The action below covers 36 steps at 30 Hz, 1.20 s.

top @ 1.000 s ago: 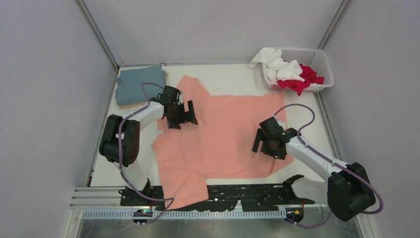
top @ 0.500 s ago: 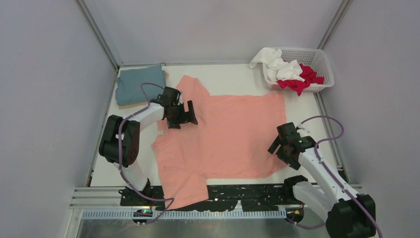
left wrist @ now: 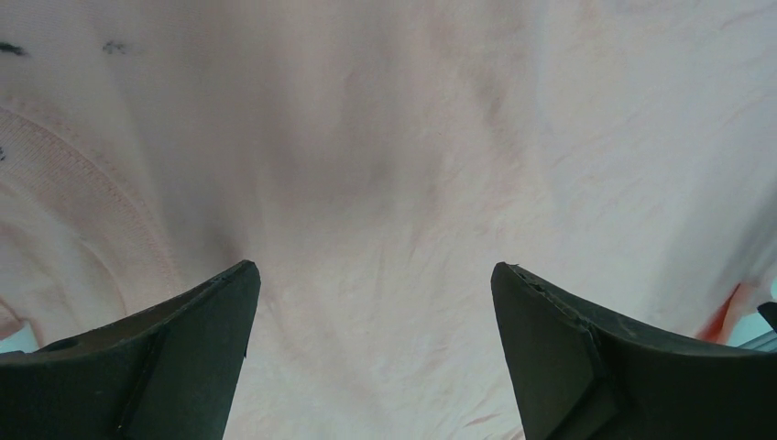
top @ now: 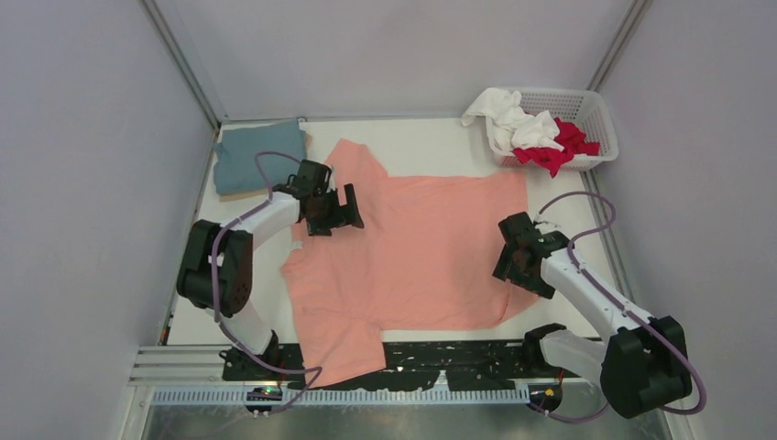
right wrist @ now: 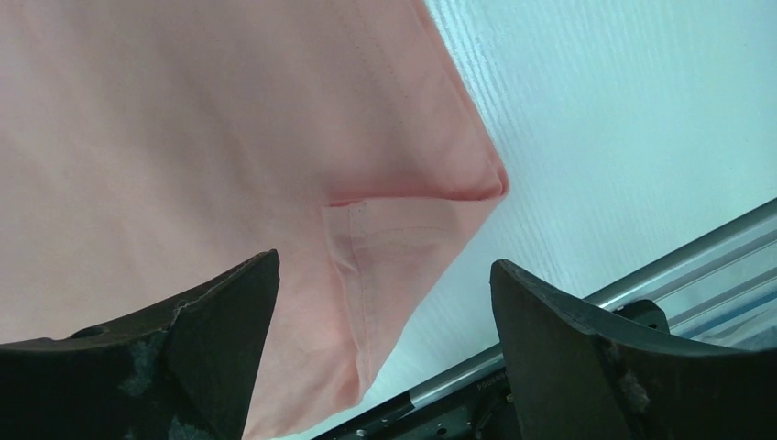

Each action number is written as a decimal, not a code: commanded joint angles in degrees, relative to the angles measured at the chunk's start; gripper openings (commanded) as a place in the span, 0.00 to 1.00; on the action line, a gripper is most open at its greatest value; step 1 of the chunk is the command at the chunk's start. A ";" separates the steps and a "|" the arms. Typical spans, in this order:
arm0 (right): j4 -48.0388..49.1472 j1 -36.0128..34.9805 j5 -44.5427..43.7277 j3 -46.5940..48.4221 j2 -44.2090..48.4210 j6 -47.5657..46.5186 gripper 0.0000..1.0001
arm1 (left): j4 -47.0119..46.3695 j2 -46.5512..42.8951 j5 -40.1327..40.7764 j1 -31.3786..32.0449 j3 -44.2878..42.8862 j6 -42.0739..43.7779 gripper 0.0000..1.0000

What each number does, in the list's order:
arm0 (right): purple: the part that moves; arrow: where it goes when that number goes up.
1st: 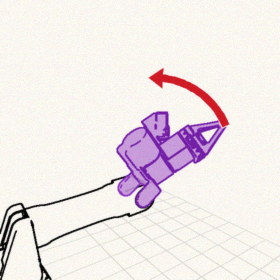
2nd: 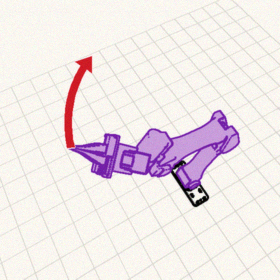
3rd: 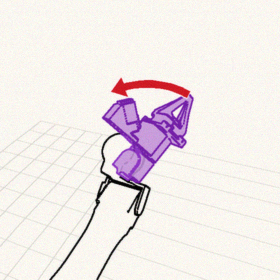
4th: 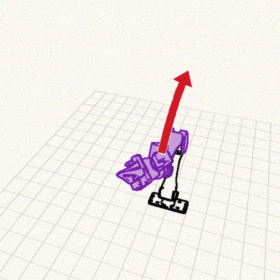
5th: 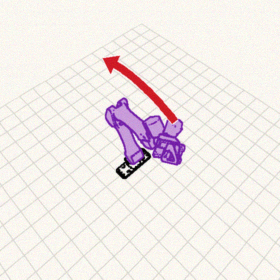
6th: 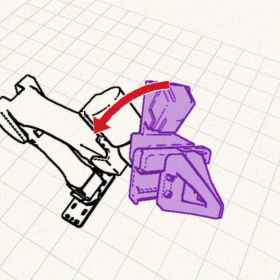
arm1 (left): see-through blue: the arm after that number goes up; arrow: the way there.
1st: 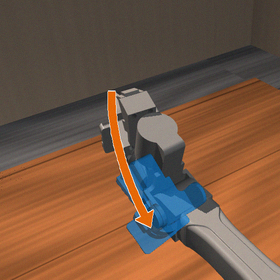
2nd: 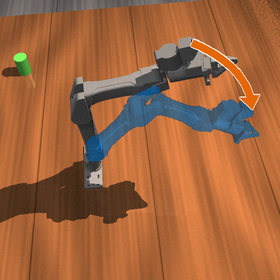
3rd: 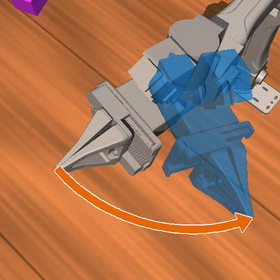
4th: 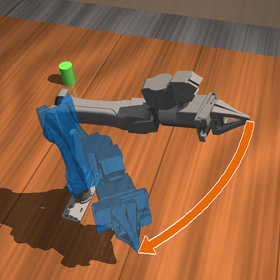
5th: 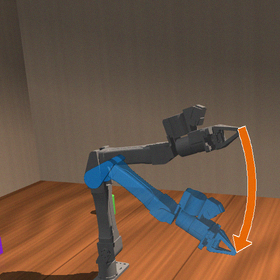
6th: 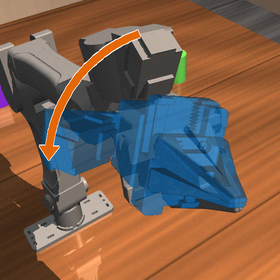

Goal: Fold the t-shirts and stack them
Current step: Grab the side of the flattened tshirt closest away from the robot with both arms

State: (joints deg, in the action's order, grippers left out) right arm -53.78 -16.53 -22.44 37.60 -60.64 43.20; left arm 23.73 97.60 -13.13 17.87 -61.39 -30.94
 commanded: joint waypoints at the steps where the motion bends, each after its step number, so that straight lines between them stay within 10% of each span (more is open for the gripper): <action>1: 3.44 -1.13 0.02 1.33 -5.57 -4.07 0.87 | -1.31 -5.68 1.31 -0.20 2.45 -0.32 0.99; 26: 6.01 -1.20 -0.93 -0.92 -7.07 -9.55 0.08 | 12.15 -38.54 10.66 9.26 21.03 -5.27 0.99; 36: 7.79 -1.22 2.13 -1.84 -4.78 -12.25 0.06 | 23.45 -48.96 6.57 28.89 28.55 -9.09 0.99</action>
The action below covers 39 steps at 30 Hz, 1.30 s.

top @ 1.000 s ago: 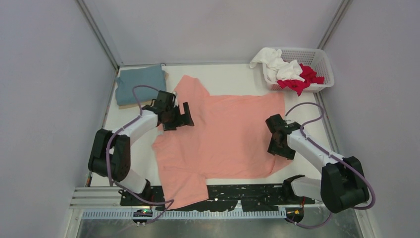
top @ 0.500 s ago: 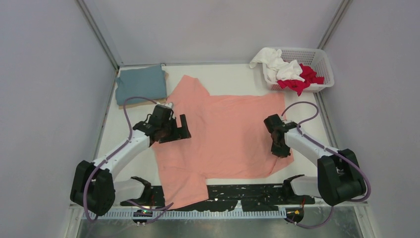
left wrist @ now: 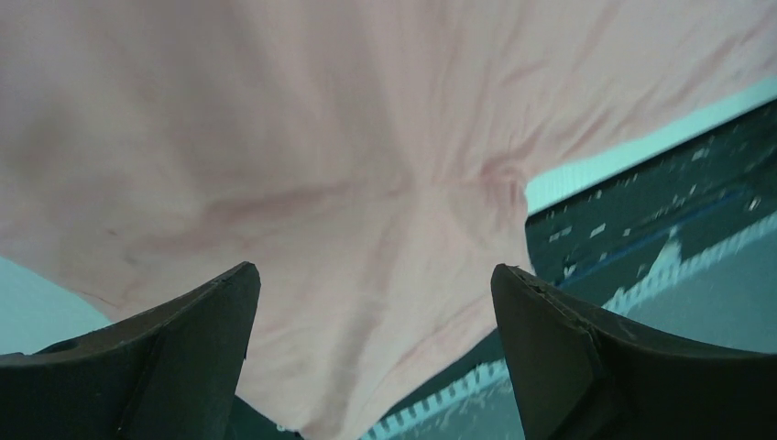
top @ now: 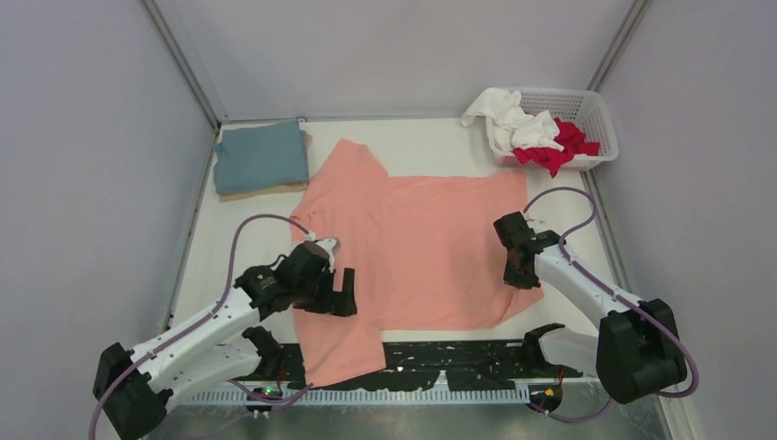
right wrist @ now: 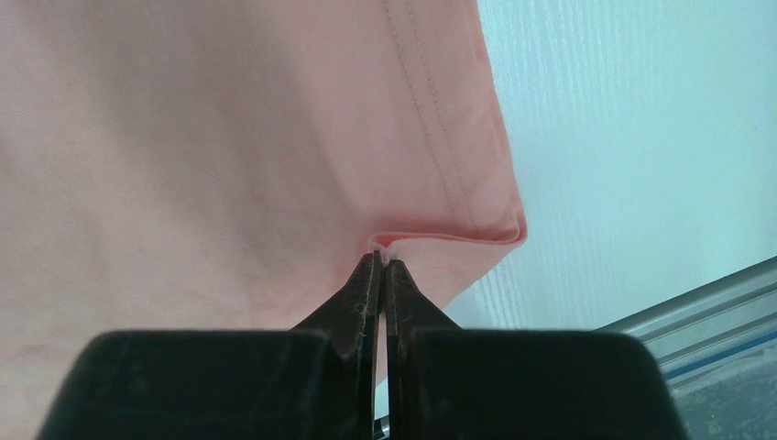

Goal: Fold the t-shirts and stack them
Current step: Grab the side of the flattened tshirt closest away from the robot with both arms, then fold the flattened tshirt in 1/3 of the way

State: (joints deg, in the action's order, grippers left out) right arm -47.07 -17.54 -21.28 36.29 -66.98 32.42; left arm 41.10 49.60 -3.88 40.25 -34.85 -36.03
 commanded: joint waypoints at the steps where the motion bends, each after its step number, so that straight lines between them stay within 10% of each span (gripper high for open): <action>1: 1.56 -0.22 1.06 -0.66 1.87 -1.72 0.06 | 6.63 -0.80 -2.86 8.26 2.05 -5.79 0.99; 15: 4.54 -0.25 5.30 -1.52 3.17 -4.17 0.06 | 19.03 4.49 -0.15 27.79 2.89 -26.02 0.71; 27: 4.84 -0.21 6.08 -1.71 3.53 -4.52 0.06 | 15.79 10.23 0.21 29.13 6.33 -30.05 0.41; 31: 4.95 -0.23 5.99 -1.69 3.96 -4.54 0.06 | 13.03 11.77 0.55 29.14 6.07 -29.47 0.01; 39: 4.97 -0.14 5.45 -1.83 7.17 -4.23 0.06 | 16.73 4.17 10.94 28.64 0.45 -27.37 0.00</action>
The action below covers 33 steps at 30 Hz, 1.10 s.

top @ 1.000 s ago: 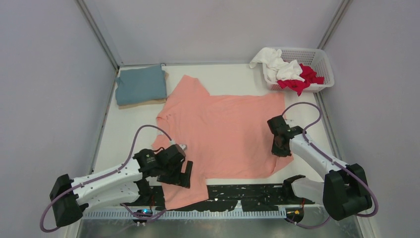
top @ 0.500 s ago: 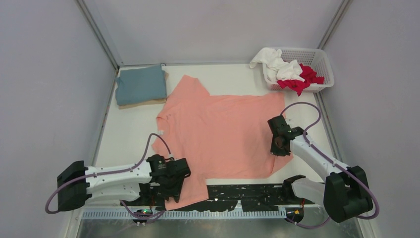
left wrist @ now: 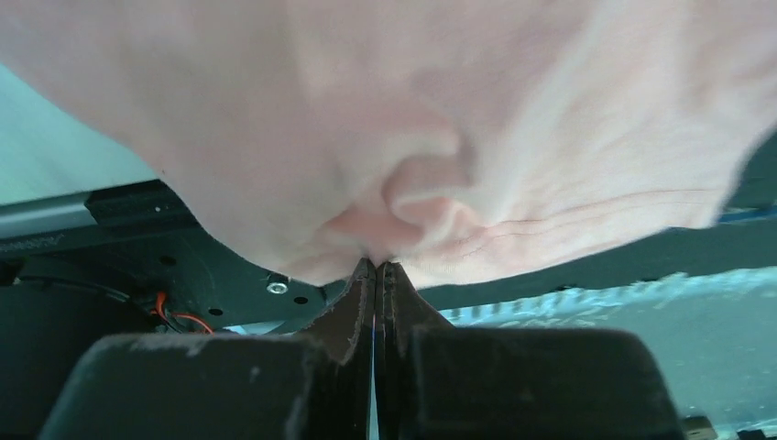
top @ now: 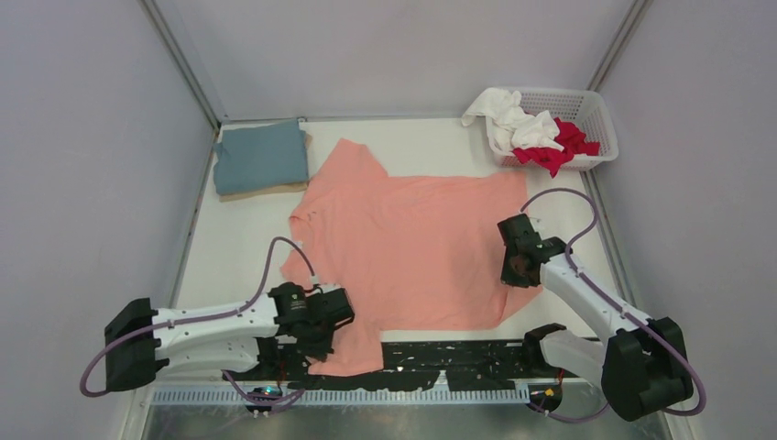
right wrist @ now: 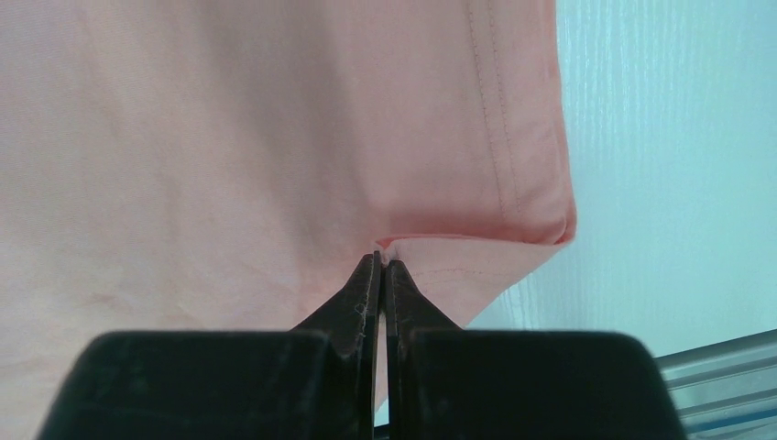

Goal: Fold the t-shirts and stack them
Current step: Fold the flattened tshirt in 1/3 of the way

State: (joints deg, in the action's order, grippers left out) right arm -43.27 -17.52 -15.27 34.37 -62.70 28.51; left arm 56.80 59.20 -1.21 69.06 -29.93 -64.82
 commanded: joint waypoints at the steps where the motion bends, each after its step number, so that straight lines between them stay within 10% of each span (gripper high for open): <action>1: 1.21 -0.15 -0.51 0.20 3.21 -0.30 0.06 | -0.22 -6.85 8.41 -1.10 -4.68 2.92 0.00; 14: 2.92 3.23 0.61 5.96 3.83 -0.79 0.06 | -17.62 -9.80 -3.14 -23.73 -9.14 22.39 0.00; 33: 7.52 9.80 0.16 15.61 -4.69 -2.20 0.06 | -32.72 -7.09 -8.46 -47.69 -10.09 26.07 0.00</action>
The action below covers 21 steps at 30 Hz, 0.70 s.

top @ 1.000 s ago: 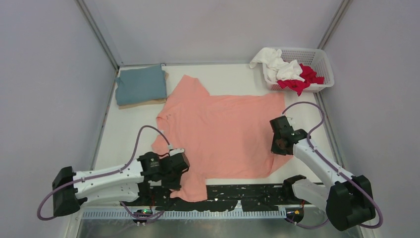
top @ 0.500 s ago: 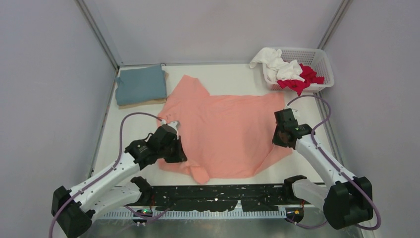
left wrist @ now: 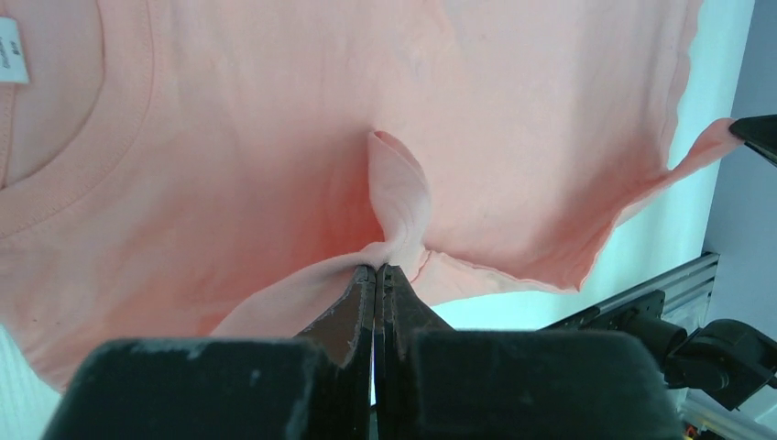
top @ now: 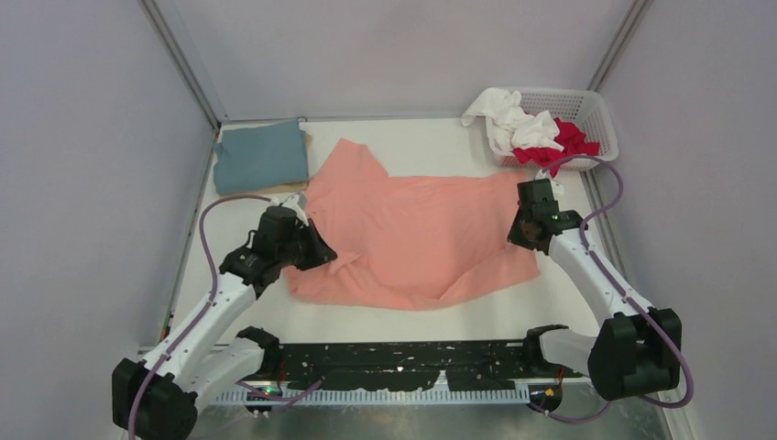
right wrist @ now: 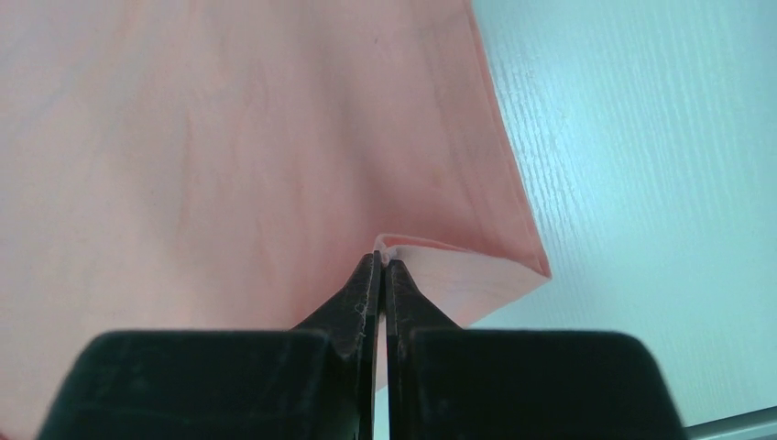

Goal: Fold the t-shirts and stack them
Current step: Fold the flattened tshirt in 1/3 of the way

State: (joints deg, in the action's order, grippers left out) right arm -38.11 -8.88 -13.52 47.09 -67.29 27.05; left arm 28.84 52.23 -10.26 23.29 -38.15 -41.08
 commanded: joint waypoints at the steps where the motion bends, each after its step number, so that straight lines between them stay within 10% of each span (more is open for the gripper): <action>1: 2.66 1.38 -1.73 2.99 -0.34 -0.66 0.06 | -5.65 -0.04 0.64 -2.34 -1.72 2.63 0.00; 21: 6.04 7.27 -5.27 4.84 -3.32 -0.89 0.06 | -10.73 2.50 9.33 -5.87 -2.66 7.30 0.00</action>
State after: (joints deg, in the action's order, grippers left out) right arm -34.89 -2.55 -16.47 50.04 -70.54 26.79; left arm 21.98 53.39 -3.03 18.46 -38.15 -35.62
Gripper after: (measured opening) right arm 0.073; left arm 0.007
